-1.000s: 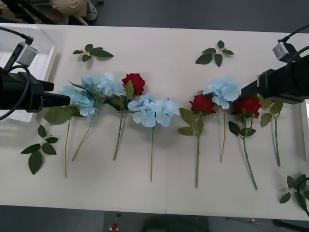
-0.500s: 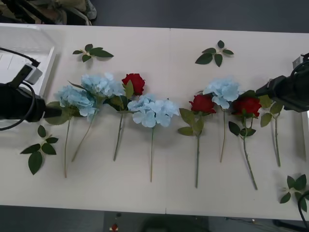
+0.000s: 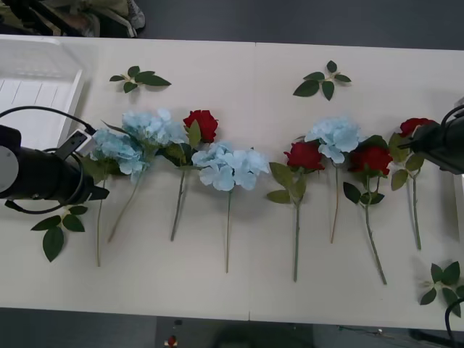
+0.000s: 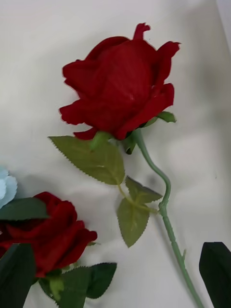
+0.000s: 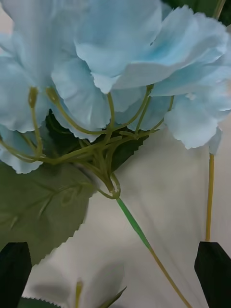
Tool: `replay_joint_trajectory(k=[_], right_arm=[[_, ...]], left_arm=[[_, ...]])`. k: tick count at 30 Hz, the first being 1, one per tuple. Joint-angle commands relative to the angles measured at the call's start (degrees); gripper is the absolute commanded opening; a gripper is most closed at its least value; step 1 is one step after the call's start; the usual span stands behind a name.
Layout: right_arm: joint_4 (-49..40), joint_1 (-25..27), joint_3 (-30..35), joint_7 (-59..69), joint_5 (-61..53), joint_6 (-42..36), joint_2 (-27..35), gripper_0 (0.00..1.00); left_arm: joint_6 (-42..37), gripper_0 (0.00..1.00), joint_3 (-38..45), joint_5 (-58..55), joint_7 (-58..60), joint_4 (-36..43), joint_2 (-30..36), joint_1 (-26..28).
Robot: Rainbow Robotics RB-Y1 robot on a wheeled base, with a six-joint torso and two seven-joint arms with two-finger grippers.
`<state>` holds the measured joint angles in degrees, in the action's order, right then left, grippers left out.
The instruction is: Put the red flowers into the right box and the blue flowers into the left box
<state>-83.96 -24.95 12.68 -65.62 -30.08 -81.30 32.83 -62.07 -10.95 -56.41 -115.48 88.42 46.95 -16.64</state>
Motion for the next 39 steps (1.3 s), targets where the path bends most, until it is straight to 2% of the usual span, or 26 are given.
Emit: replay_joint_trajectory(k=[1,4,8,9,10,11,12,17,23,29,33,34,35,36,37,38,39], right_arm=[[4.59,-1.33,-4.77,-4.52,0.73,5.63,4.96,1.0],[8.2,-2.91,-8.55,-4.96,0.9,8.79,6.89,1.0],[14.35,-5.81,-9.08,-5.66,1.17,11.51,6.98,1.0],[15.76,-6.17,-9.08,-5.92,1.08,11.95,6.98,1.0],[16.9,-6.69,-9.08,-6.45,0.9,12.39,6.98,1.0],[18.04,-7.13,-9.08,-7.59,0.99,13.01,6.98,1.0],[19.1,-7.57,-9.26,-9.0,1.17,13.62,6.98,1.0],[22.7,-8.54,-9.7,-12.78,0.73,16.79,6.98,1.0],[23.93,-8.72,-13.91,-13.13,-0.06,19.34,6.98,1.0],[24.81,-8.8,-18.4,-13.48,-3.23,22.33,6.81,1.0],[24.9,-8.72,-19.72,-13.57,-6.74,23.12,6.81,1.0],[24.98,-8.72,-19.8,-13.57,-7.27,23.12,6.81,0.95],[24.98,-8.72,-19.8,-13.48,-7.36,23.12,6.63,0.84],[24.98,-8.8,-19.8,-13.39,-7.36,23.03,6.45,0.62],[24.9,-8.72,-19.8,-13.22,-7.27,23.03,6.37,0.52],[24.98,-8.72,-19.8,-12.95,-7.36,23.03,6.28,0.27],[24.98,-8.72,-19.8,-12.87,-7.36,23.03,6.28,0.18]], left_arm=[[0.63,1.0,0.05,0.95,3.86,-3.43,-2.39,-3.75],[0.63,1.0,-0.65,2.0,3.59,-6.51,-4.23,-5.51],[1.07,1.0,-4.08,5.25,3.59,-10.2,-5.73,-8.59],[1.25,0.7,-4.61,5.61,3.59,-10.81,-5.73,-9.11],[1.42,0.27,-5.05,5.69,3.68,-11.34,-5.82,-9.55],[1.6,0.09,-5.22,5.69,3.68,-11.69,-5.82,-9.73],[2.04,0.02,-5.48,5.87,3.68,-12.13,-5.82,-9.9],[2.74,0.0,-7.59,6.84,3.59,-12.92,-5.82,-11.05],[3.09,0.0,-8.12,7.98,3.77,-13.36,-5.82,-11.84],[2.39,0.0,-2.76,9.38,3.07,-11.25,-3.53,-12.28],[-2.44,0.0,2.07,10.53,2.71,-7.21,-1.42,-12.28],[-4.99,0.0,3.83,11.67,2.63,-4.84,-0.81,-12.28],[-7.01,0.0,5.06,12.81,2.45,-2.99,-0.37,-12.28],[-9.91,0.0,6.82,14.39,2.27,-0.27,0.16,-12.28],[-11.5,0.0,7.61,15.19,2.19,1.23,0.42,-12.28],[-15.45,0.0,9.54,18.44,2.1,5.01,1.04,-12.28],[-17.03,0.0,10.16,19.93,2.01,6.59,1.21,-12.28]])
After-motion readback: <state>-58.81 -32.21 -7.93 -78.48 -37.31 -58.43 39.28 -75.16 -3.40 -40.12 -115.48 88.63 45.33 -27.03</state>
